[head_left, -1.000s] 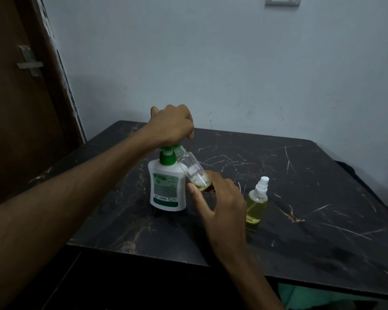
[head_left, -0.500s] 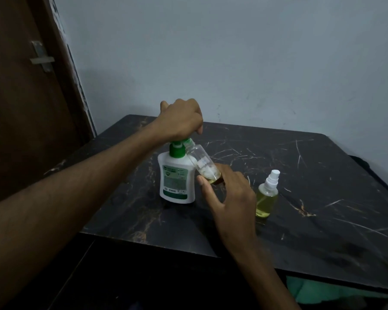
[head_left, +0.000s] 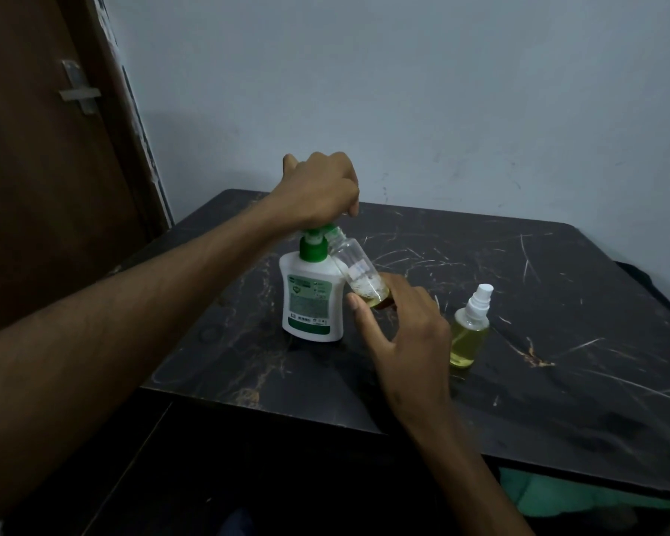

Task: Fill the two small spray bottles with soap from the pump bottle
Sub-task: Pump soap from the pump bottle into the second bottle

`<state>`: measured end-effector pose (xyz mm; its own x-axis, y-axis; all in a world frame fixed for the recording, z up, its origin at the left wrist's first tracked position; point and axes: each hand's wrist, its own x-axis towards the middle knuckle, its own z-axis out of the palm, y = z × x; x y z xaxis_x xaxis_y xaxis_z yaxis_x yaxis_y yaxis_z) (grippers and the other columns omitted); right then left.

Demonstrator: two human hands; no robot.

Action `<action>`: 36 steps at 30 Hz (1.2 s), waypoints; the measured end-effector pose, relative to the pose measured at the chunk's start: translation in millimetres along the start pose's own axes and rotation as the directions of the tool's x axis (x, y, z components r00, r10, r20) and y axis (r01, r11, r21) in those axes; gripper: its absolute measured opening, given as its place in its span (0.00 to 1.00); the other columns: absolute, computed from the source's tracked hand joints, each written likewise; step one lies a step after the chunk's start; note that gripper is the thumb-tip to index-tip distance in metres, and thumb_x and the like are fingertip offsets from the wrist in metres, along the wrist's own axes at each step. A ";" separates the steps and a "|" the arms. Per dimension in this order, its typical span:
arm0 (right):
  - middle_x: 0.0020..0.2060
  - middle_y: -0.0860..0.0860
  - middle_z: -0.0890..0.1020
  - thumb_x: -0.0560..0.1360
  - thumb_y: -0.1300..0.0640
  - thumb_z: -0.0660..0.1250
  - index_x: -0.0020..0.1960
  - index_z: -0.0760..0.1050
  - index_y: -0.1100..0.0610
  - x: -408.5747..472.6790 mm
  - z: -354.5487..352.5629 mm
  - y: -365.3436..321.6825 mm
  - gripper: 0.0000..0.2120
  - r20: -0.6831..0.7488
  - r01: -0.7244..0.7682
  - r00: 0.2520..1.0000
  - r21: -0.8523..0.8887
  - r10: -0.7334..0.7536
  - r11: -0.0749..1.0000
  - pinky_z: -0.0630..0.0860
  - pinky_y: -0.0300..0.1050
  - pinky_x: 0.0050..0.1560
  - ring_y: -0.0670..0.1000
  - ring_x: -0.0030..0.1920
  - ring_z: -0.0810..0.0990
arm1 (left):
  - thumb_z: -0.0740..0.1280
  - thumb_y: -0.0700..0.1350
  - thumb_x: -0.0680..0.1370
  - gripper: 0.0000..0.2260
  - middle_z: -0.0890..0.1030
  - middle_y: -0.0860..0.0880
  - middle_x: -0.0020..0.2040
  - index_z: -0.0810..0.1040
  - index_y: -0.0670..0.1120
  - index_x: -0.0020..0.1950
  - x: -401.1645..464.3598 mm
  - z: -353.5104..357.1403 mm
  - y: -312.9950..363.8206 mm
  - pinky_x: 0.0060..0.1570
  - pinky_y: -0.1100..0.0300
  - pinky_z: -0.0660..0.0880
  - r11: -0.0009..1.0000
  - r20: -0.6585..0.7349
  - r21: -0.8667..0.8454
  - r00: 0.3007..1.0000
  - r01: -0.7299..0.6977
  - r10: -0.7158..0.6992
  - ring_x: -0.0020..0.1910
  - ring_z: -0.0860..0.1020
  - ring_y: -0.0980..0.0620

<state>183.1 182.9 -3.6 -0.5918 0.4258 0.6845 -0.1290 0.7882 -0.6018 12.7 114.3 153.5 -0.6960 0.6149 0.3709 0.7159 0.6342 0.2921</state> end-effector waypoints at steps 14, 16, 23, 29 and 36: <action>0.50 0.46 0.82 0.82 0.38 0.63 0.65 0.78 0.50 -0.2 -0.7 0.0 0.19 -0.008 0.007 1.000 0.000 -0.007 1.000 0.77 0.47 0.48 0.47 0.49 0.78 | 0.65 0.41 0.74 0.09 0.84 0.53 0.46 0.86 0.48 0.43 -6.7 1.8 2.9 0.60 0.45 0.58 0.997 -0.050 0.052 0.997 -0.053 0.056 0.51 0.78 0.49; 0.50 0.46 0.82 0.82 0.38 0.63 0.65 0.79 0.50 -0.2 -1.3 -1.0 0.20 -0.011 0.007 1.000 -0.001 -0.007 1.000 0.77 0.48 0.48 0.48 0.49 0.78 | 0.64 0.40 0.74 0.10 0.85 0.53 0.45 0.86 0.47 0.43 -7.5 -0.7 3.6 0.58 0.46 0.57 0.998 -0.049 0.041 0.997 -0.054 0.056 0.50 0.78 0.49; 0.49 0.47 0.82 0.82 0.39 0.64 0.64 0.79 0.51 -0.5 -1.4 -1.2 0.19 0.001 0.000 1.000 -0.002 0.000 1.000 0.76 0.47 0.47 0.48 0.49 0.78 | 0.65 0.40 0.74 0.09 0.84 0.54 0.44 0.86 0.48 0.43 -7.1 -0.6 5.0 0.58 0.45 0.57 0.998 -0.030 0.036 0.998 -0.055 0.056 0.49 0.77 0.51; 0.49 0.46 0.82 0.82 0.39 0.64 0.64 0.79 0.50 -0.5 -0.9 -1.1 0.19 -0.005 0.003 1.000 -0.002 -0.003 1.000 0.76 0.47 0.46 0.48 0.48 0.78 | 0.64 0.41 0.74 0.10 0.85 0.52 0.47 0.85 0.48 0.43 -4.9 -2.9 5.6 0.58 0.45 0.57 0.995 -0.037 0.067 0.997 -0.072 0.074 0.50 0.79 0.49; 0.49 0.46 0.82 0.82 0.40 0.64 0.64 0.79 0.50 -0.9 -1.2 -1.4 0.18 -0.009 0.011 1.000 0.004 -0.011 1.000 0.77 0.49 0.47 0.48 0.48 0.78 | 0.65 0.41 0.74 0.09 0.84 0.55 0.44 0.86 0.48 0.43 -6.8 -1.7 3.9 0.60 0.45 0.57 0.997 -0.021 0.045 0.997 -0.068 0.069 0.50 0.78 0.50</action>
<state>184.8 181.9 -3.0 -0.5831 0.4211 0.6947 -0.1384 0.7912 -0.5957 20.3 111.8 153.6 -0.6435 0.6475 0.4082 0.7585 0.6111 0.2263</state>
